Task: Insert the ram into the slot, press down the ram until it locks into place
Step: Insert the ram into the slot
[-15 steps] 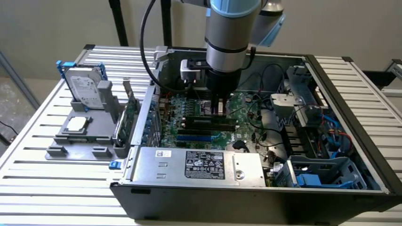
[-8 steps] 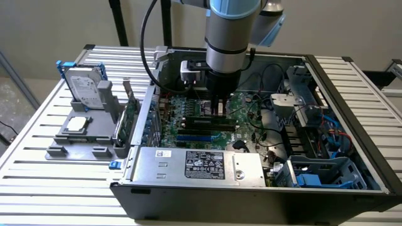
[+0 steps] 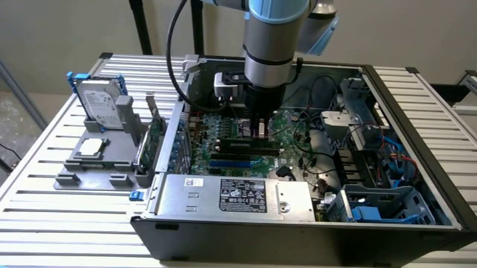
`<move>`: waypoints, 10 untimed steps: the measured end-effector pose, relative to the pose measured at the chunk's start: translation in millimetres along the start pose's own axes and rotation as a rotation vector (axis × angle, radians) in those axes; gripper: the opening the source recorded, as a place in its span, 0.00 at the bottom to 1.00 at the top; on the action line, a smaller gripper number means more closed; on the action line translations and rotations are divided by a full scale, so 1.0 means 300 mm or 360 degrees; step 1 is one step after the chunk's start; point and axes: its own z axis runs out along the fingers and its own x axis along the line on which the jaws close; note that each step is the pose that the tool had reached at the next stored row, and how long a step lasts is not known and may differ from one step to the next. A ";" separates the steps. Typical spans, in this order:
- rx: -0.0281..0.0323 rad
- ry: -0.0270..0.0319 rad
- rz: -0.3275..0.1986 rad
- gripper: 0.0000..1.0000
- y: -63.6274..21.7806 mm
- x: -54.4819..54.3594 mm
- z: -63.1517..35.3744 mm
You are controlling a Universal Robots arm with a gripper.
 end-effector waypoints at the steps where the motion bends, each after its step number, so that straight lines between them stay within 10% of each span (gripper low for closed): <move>1: 0.00000 0.00000 0.0000 0.13 0.000 0.000 0.000; 10: -0.00001 0.00005 0.0000 0.13 0.002 0.001 0.005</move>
